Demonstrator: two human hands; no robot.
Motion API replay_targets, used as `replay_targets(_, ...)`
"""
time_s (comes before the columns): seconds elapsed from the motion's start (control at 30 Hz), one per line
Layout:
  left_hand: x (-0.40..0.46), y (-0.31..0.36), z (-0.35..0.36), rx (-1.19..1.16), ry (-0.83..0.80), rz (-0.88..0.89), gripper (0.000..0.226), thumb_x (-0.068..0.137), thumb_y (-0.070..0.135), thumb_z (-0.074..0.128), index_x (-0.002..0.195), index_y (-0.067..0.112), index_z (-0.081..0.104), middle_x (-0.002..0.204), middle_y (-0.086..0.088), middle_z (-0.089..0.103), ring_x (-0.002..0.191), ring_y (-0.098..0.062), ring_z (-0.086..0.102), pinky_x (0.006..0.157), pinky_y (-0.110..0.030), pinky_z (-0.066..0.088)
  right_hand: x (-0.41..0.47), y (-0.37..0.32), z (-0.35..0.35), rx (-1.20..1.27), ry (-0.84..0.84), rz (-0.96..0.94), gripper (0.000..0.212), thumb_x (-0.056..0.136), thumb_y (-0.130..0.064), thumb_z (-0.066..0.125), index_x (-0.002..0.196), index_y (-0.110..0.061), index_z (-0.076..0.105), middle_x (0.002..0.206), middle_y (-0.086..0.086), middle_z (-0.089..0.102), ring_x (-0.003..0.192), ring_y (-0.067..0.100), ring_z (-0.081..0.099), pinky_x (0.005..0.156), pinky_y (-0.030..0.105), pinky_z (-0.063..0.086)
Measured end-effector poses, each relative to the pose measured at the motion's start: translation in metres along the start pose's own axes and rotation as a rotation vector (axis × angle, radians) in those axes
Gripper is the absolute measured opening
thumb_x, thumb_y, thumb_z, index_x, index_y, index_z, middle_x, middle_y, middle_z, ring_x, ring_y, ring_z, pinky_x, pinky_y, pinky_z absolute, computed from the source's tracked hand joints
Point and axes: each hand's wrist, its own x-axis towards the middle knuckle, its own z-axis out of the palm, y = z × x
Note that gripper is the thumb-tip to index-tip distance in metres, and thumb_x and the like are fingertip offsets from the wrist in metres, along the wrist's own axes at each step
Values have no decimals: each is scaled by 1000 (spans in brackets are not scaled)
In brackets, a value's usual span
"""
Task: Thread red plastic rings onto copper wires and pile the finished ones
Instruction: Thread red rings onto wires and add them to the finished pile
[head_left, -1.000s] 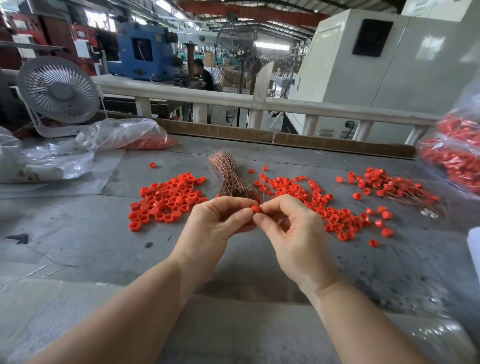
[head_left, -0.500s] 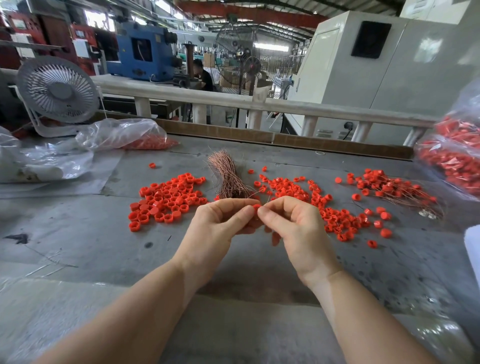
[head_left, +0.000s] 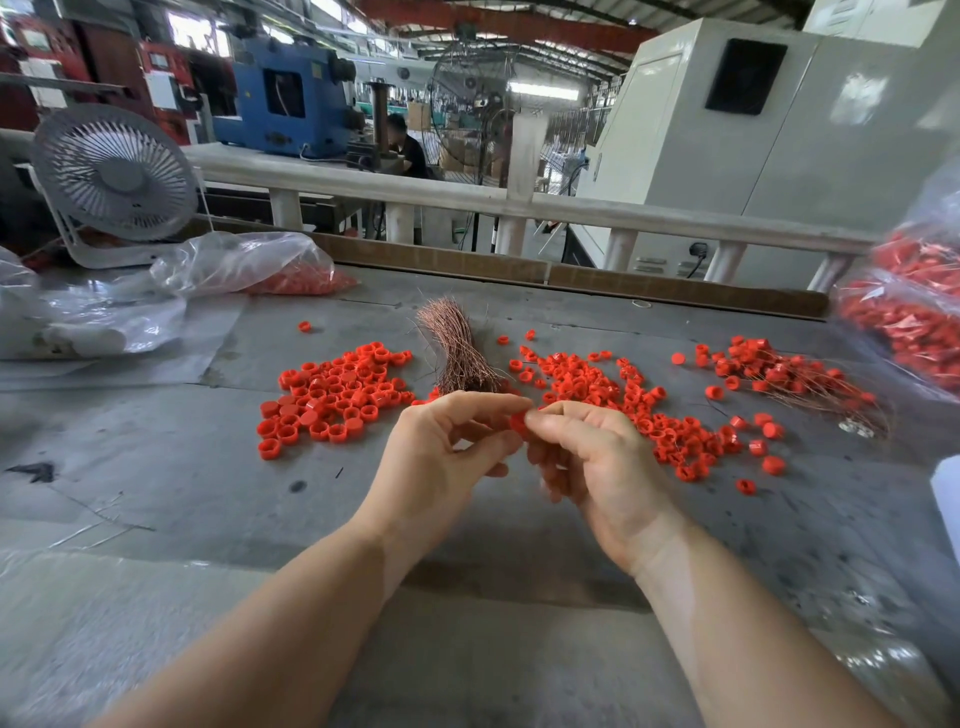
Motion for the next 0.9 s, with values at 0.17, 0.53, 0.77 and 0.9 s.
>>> replay_targets(0.17, 1, -3, 0, -50, 2, -36, 29, 78, -6, 66, 85, 22, 70, 68, 1, 70, 62, -7, 62, 57, -17, 52, 0, 2, 2, -50, -1, -41, 27, 73, -38, 63, 57, -16, 61, 53, 0, 53, 45, 9, 43, 40, 20, 34)
replay_targets(0.53, 2, -4, 0, -111, 16, -88, 14, 83, 1, 61, 86, 14, 67, 69, -5, 63, 56, -7, 58, 54, -21, 53, 2, 7, -2, -220, 77, -366, 6, 77, -23, 72, 82, -23, 68, 70, -9, 66, 63, 2, 56, 55, 12, 41)
replay_targets(0.77, 2, -4, 0, -88, 19, -75, 21, 84, 0, 61, 83, 20, 66, 68, -3, 64, 54, -6, 57, 50, -18, 49, 1, 7, -1, -302, 79, -415, 18, 70, -34, 68, 87, -30, 72, 83, -12, 72, 74, 4, 62, 62, 23, 44)
replay_targets(0.9, 2, -4, 0, -69, 26, -63, 20, 83, -2, 61, 81, 18, 67, 63, 1, 63, 51, -6, 55, 47, -17, 47, 0, 6, -1, -283, 63, -437, 14, 71, -24, 70, 84, -28, 71, 80, -13, 71, 69, 1, 60, 54, 18, 45)
